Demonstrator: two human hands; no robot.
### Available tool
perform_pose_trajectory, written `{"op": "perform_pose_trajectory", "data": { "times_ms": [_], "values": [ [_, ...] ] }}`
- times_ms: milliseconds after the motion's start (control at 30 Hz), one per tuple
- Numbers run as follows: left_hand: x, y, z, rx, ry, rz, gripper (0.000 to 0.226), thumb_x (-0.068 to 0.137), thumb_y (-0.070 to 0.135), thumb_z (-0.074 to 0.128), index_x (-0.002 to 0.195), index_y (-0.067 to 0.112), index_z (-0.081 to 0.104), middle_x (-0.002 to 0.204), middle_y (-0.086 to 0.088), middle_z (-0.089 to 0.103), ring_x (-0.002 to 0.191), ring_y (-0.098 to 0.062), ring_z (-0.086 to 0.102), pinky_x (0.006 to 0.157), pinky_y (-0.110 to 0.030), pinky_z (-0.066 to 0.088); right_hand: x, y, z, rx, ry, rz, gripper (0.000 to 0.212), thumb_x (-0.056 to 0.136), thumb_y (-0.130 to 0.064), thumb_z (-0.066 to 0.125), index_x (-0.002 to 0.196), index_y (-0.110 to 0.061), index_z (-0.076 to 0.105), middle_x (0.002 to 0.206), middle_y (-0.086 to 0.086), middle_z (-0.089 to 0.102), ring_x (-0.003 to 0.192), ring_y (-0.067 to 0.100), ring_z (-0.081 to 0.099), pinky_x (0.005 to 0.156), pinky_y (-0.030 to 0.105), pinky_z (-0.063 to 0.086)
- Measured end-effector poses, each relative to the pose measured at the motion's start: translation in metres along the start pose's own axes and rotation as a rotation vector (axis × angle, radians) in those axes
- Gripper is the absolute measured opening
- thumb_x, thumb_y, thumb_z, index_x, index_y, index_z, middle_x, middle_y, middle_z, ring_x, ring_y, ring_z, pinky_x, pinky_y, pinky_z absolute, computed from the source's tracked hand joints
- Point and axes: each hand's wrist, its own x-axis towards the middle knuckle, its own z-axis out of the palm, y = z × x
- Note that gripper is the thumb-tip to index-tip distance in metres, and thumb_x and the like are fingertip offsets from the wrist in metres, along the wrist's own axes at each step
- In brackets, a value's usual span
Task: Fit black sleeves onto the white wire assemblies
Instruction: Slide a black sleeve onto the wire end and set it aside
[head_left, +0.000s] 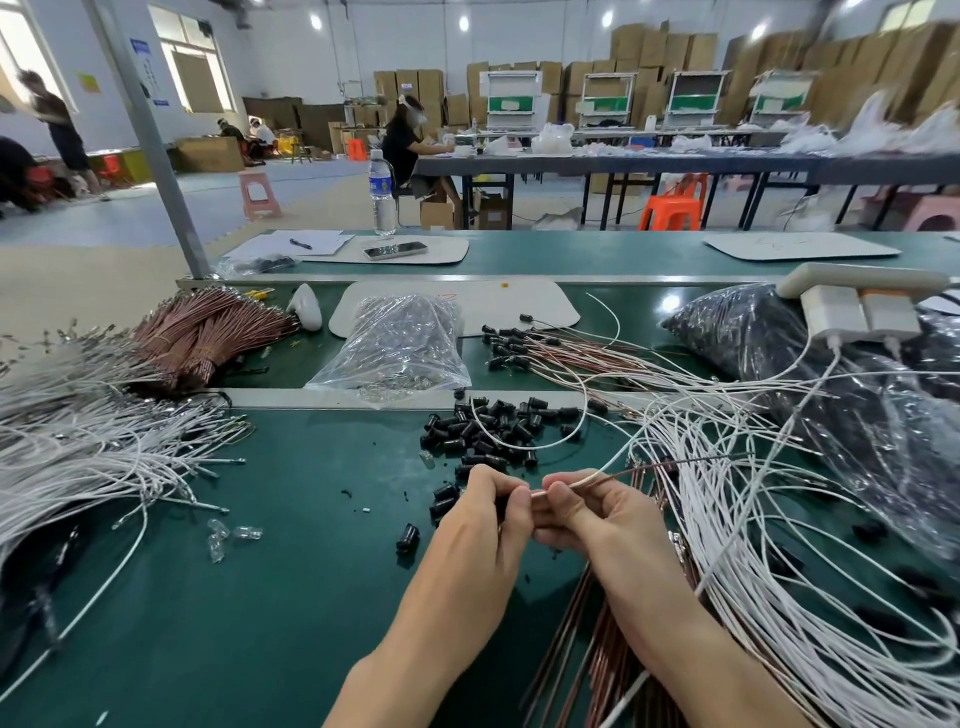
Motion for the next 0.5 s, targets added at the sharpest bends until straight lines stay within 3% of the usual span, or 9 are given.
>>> {"op": "perform_pose_trajectory", "data": {
  "times_ms": [200, 267, 367, 500],
  "values": [
    [-0.0032, 0.0026, -0.0016, -0.038, 0.093, -0.026, 0.021, 0.098, 0.057, 0.042, 0.103, 0.039, 0.051, 0.089, 0.030, 0.065, 0.072, 0.004, 0.061, 0.064, -0.010, 0.042, -0.0016, 0.0002, 0.0000, 0.086, -0.038, 0.039, 0.030, 0.082, -0.024, 0.065, 0.101, 0.000, 0.066, 0.093, 0.013, 0.078, 0.089, 0.024, 0.076, 0.070, 0.021, 0.059],
    [-0.0036, 0.0048, -0.0016, 0.000, 0.087, -0.035, 0.024, 0.099, 0.058, 0.034, 0.100, 0.039, 0.049, 0.091, 0.029, 0.064, 0.075, 0.001, 0.062, 0.064, -0.011, 0.042, -0.0032, 0.0005, 0.0020, 0.100, -0.065, 0.042, 0.031, 0.081, -0.023, 0.065, 0.101, 0.000, 0.066, 0.094, 0.014, 0.078, 0.090, 0.025, 0.076, 0.070, 0.022, 0.059],
    [-0.0047, 0.0042, -0.0002, 0.147, 0.085, -0.017, 0.031, 0.099, 0.060, 0.021, 0.091, 0.040, 0.045, 0.080, 0.013, 0.062, 0.080, -0.004, 0.057, 0.066, -0.020, 0.042, -0.0042, 0.0016, 0.0044, 0.094, -0.085, 0.042, 0.032, 0.082, -0.023, 0.064, 0.102, 0.002, 0.065, 0.096, 0.014, 0.078, 0.093, 0.025, 0.076, 0.073, 0.023, 0.060],
    [-0.0048, 0.0030, 0.0004, 0.226, 0.071, -0.021, 0.039, 0.095, 0.062, 0.011, 0.089, 0.038, 0.041, 0.081, 0.016, 0.055, 0.089, -0.001, 0.048, 0.074, -0.020, 0.040, -0.0046, 0.0002, 0.0048, 0.093, -0.087, 0.048, 0.027, 0.087, -0.019, 0.062, 0.103, 0.003, 0.064, 0.098, 0.012, 0.078, 0.096, 0.024, 0.076, 0.075, 0.022, 0.060]
  ]
}}
